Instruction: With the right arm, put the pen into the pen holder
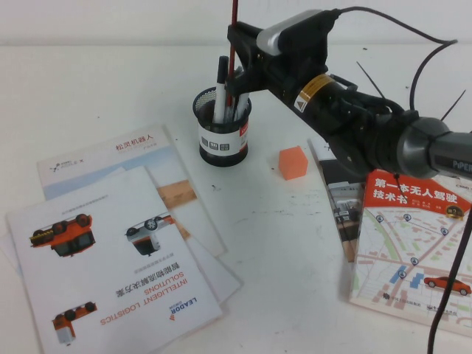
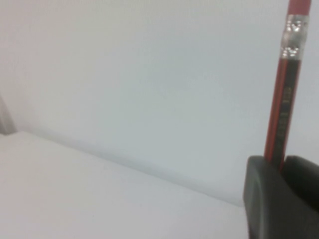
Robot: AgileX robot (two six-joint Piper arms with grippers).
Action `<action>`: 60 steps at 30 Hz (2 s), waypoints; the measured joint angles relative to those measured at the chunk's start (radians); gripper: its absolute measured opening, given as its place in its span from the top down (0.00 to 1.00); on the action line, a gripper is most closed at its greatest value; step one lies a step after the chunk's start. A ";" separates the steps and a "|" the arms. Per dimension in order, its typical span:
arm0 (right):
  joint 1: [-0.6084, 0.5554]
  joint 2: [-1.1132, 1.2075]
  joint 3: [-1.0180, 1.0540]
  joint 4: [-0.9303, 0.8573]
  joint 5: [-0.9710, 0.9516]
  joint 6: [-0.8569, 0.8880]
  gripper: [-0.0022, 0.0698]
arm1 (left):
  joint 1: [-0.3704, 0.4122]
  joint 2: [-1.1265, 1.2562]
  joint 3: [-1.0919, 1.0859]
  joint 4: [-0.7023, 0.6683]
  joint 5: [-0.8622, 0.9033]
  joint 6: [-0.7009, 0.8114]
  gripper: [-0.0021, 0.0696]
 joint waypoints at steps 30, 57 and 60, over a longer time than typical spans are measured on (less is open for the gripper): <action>0.000 -0.679 0.466 -0.187 0.310 0.133 0.99 | 0.000 0.000 0.000 0.000 0.000 0.000 0.97; -0.012 -1.461 1.044 -0.232 0.850 0.178 1.00 | 0.000 0.000 0.000 0.000 0.000 0.000 0.97; -0.013 -1.521 1.073 -0.227 0.893 0.178 1.00 | 0.000 0.000 0.000 0.000 0.000 0.000 0.97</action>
